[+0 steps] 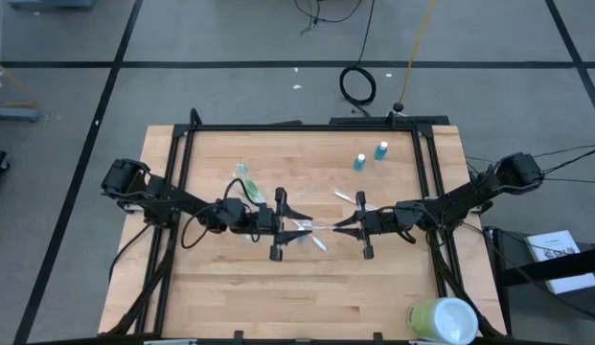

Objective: Pick & Place toothbrushing station
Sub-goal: Put the orange toothbrush into the bottom section of the transparent organizer

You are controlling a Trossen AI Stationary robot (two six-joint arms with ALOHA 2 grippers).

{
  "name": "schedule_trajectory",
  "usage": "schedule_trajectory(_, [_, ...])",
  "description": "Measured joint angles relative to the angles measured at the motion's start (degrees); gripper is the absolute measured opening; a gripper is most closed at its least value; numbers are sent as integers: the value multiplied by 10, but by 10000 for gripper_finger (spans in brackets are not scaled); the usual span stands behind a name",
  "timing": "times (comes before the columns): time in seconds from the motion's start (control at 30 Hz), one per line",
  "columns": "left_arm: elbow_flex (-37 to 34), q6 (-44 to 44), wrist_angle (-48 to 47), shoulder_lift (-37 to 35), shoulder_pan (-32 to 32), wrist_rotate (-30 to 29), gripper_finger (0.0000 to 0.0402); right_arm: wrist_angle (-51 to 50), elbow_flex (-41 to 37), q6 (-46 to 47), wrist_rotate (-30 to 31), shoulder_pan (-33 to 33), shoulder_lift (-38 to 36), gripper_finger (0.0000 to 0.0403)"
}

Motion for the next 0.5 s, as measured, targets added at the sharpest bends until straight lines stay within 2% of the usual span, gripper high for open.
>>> schedule_trajectory(0.17, [0, 0, 0, 0, 0, 0, 125, 0, 0, 0, 0, 0, 0, 23])
schedule_trajectory(0.5, [0, 5, 0, 0, 0, 0, 104, 0, 0, 0, 0, 0, 0, 23])
